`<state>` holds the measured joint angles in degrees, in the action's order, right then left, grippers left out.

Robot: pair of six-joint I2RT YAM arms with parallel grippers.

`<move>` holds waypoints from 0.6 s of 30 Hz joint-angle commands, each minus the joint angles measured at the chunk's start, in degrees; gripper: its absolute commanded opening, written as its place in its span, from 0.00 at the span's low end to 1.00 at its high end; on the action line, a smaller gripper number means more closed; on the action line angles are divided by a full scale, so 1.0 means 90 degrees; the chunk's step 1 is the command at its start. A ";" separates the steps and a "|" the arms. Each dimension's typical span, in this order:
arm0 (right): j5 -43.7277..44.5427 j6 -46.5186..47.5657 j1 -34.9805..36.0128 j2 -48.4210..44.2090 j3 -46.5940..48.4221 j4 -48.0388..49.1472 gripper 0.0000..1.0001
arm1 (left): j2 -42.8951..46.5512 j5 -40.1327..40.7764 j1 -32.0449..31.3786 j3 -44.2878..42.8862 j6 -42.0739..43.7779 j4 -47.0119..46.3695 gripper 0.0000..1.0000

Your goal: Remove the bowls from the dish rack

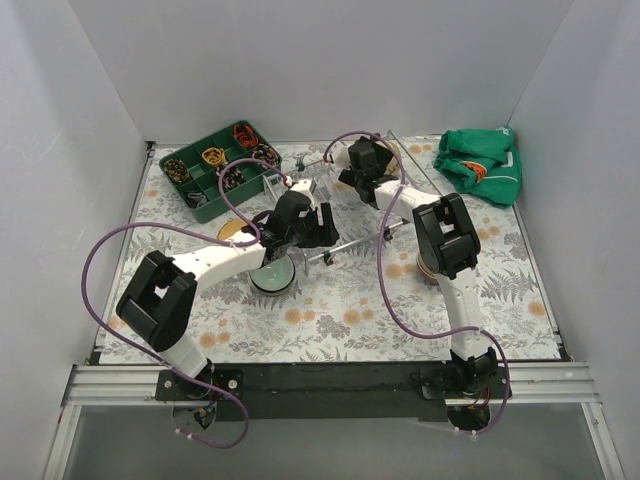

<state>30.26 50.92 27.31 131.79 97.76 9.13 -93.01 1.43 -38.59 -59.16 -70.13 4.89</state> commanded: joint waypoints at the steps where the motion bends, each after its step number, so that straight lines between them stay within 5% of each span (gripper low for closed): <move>1: 0.0378 0.0192 -0.0007 0.0259 0.0339 0.0275 0.99 | 0.0139 -0.0081 0.0010 0.0352 -0.0099 0.0844 0.69; 18: -0.0286 -0.1174 -0.0046 -0.0433 0.0379 -0.0340 0.78 | 0.0208 -0.0149 0.0010 0.0440 -0.0187 0.0854 0.69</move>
<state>31.18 47.62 27.77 132.18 99.33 7.29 -91.90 -0.03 -38.63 -57.78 -71.22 4.05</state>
